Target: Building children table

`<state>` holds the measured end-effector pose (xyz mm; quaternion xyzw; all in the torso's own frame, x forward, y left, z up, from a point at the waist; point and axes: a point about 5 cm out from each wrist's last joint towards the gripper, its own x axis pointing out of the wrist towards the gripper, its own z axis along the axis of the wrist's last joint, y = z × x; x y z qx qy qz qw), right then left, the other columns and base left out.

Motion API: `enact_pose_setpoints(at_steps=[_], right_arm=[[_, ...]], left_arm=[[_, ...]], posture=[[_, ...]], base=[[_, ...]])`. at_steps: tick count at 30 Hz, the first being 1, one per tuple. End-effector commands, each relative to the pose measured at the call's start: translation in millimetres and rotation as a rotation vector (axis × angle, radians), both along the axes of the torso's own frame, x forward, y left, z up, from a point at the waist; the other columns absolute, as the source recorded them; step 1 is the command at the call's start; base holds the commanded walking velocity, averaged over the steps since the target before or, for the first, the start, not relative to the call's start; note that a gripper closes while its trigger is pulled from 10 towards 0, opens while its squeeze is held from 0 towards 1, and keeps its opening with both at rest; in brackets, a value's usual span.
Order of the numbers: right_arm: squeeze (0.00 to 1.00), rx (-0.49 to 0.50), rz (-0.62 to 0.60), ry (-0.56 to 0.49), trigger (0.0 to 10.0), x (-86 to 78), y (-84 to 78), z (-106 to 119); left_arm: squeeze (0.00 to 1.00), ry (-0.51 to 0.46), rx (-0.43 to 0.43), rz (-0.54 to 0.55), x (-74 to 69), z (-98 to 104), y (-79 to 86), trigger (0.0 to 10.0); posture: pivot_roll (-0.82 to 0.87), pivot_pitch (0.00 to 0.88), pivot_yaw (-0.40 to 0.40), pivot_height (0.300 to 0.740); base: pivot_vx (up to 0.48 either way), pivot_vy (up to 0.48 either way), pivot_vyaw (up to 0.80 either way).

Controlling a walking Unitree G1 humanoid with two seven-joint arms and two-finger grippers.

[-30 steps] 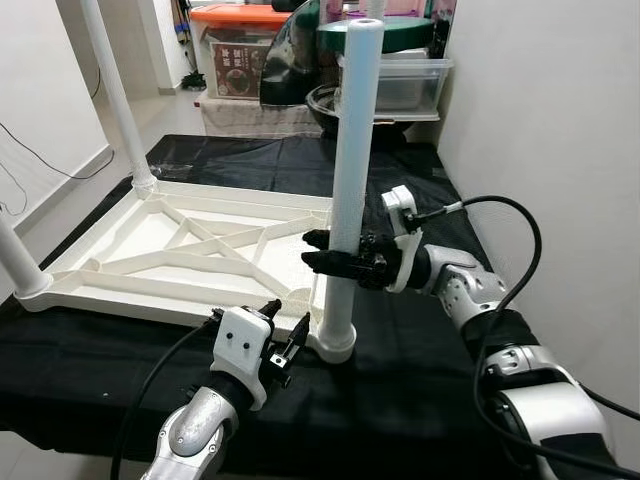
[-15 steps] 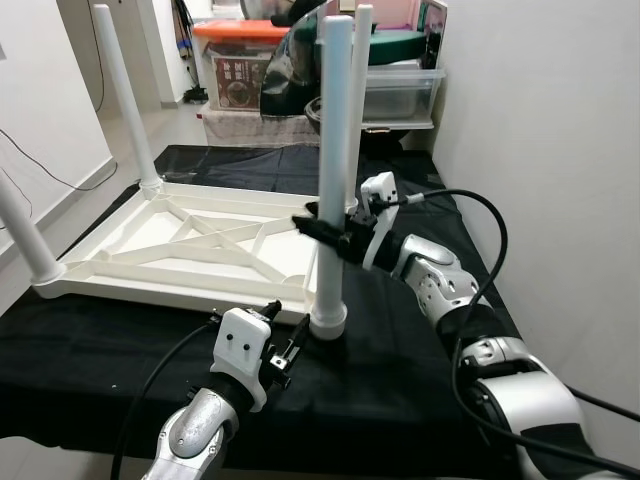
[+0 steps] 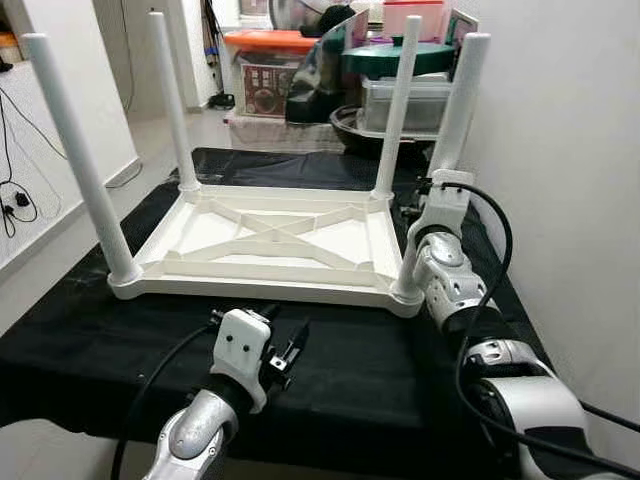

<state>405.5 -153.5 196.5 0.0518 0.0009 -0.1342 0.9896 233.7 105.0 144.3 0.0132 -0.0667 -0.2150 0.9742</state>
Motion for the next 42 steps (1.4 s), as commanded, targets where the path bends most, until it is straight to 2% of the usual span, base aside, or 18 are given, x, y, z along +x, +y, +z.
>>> enact_pose_setpoints(at_steps=[1,2,3,8,9,10,11,13,14,16,17,22,25,32,33,38,39,42], right_arm=[[0.0,0.126,-0.04,0.118,10.0,-7.3,-4.3,-35],[0.0,0.139,-0.021,0.1,10.0,-5.7,2.1,-32],[1.0,0.152,0.047,0.03,10.0,-3.0,12.1,-22],[1.0,0.177,0.224,-0.115,10.0,0.2,25.7,0],[0.13,0.23,0.346,-0.154,10.0,1.4,33.0,8],[0.13,0.23,0.346,-0.154,10.0,1.4,33.0,8],[0.0,0.275,0.475,-0.159,10.0,1.5,39.1,11],[0.0,0.312,0.598,-0.164,10.0,0.5,43.5,14],[0.0,0.363,0.897,-0.176,10.0,-6.3,45.4,18],[0.0,0.363,0.897,-0.176,10.0,-6.3,45.4,18],[0.0,0.358,1.156,-0.183,10.0,-17.7,41.6,21],[0.0,0.327,1.371,-0.2,10.0,-30.4,38.6,21],[0.0,0.294,1.617,-0.171,10.0,-45.4,38.6,18],[0.0,0.247,1.755,-0.147,10.0,-52.7,45.8,14],[0.0,0.234,1.79,-0.127,0.0,-54.5,49.0,11],[0.0,0.162,1.756,-0.081,0.0,-51.6,57.9,2],[0.0,0.099,1.63,-0.102,0.0,-44.5,60.8,-1],[0.0,0.082,1.579,-0.116,0.0,-42.0,60.9,-2]], left_arm=[[0.0,0.009,0.015,0.0,-0.6,-2,0.5,10.0],[0.0,0.009,0.016,0.0,-0.6,-2,0.6,10.0],[0.0,0.009,0.016,0.0,-0.5,-2,0.3,10.0],[0.0,0.011,0.013,-0.005,-0.4,-2,-0.8,10.0],[0.0,0.01,0.012,-0.006,-0.1,-2,-1.3,10.0],[0.0,0.01,0.012,-0.006,-0.1,-2,-1.3,10.0],[0.0,0.01,0.011,-0.006,0.0,-2,-1.4,10.0],[0.0,0.009,0.011,-0.006,0.0,-2,-1.5,10.0],[0.0,0.009,0.01,-0.006,0.4,-2,-2.0,10.0],[0.0,0.009,0.01,-0.006,0.4,-2,-2.0,10.0],[0.0,0.008,0.008,-0.006,0.4,-2,-2.2,10.0],[0.0,0.008,0.007,-0.006,0.3,-2,-2.2,10.0],[0.0,0.007,0.008,-0.007,0.7,-1,-2.4,10.0],[0.0,0.007,0.008,-0.009,0.6,-1,-2.1,10.0],[0.0,0.007,0.008,-0.009,0.6,-1,-2.1,10.0],[0.0,0.007,0.008,-0.009,0.7,-1,-2.2,10.0],[0.0,0.007,0.009,-0.007,0.5,-1,-2.0,10.0],[0.0,0.007,0.01,-0.006,0.5,-1,-1.9,10.0]], posture=[[-0.03,0.0,-0.02,0.74],[-0.03,0.0,-0.02,0.74],[-0.03,0.0,-0.02,0.74],[-0.03,0.0,-0.02,0.74],[-0.03,0.0,-0.016,0.74],[-0.03,0.0,-0.016,0.74],[-0.03,0.0,-0.016,0.74],[-0.03,0.0,-0.016,0.74],[-0.04,0.0,-0.016,0.74],[-0.04,0.0,-0.016,0.74],[-0.04,0.0,-0.016,0.74],[-0.04,0.0,-0.016,0.74],[-0.04,0.0,-0.02,0.74],[-0.03,0.0,-0.021,0.74],[-0.03,0.0,-0.021,0.74],[-0.03,0.0,-0.021,0.74],[-0.03,0.0,-0.024,0.74],[-0.03,0.0,-0.024,0.74]], base=[[0.0,0.0,0.0],[0.0,0.0,0.0],[0.0,0.0,0.0],[0.0,0.0,0.0],[0.0,0.0,0.0],[0.0,0.0,0.0],[0.0,0.0,0.0],[0.0,0.0,0.0],[0.0,0.0,0.0],[0.0,0.0,0.0],[0.0,0.0,0.0],[0.0,0.0,0.0],[0.0,0.0,0.0],[0.0,0.0,0.0],[0.0,0.0,0.0],[0.0,0.0,0.0],[0.0,0.0,0.0],[0.0,0.0,0.0]])
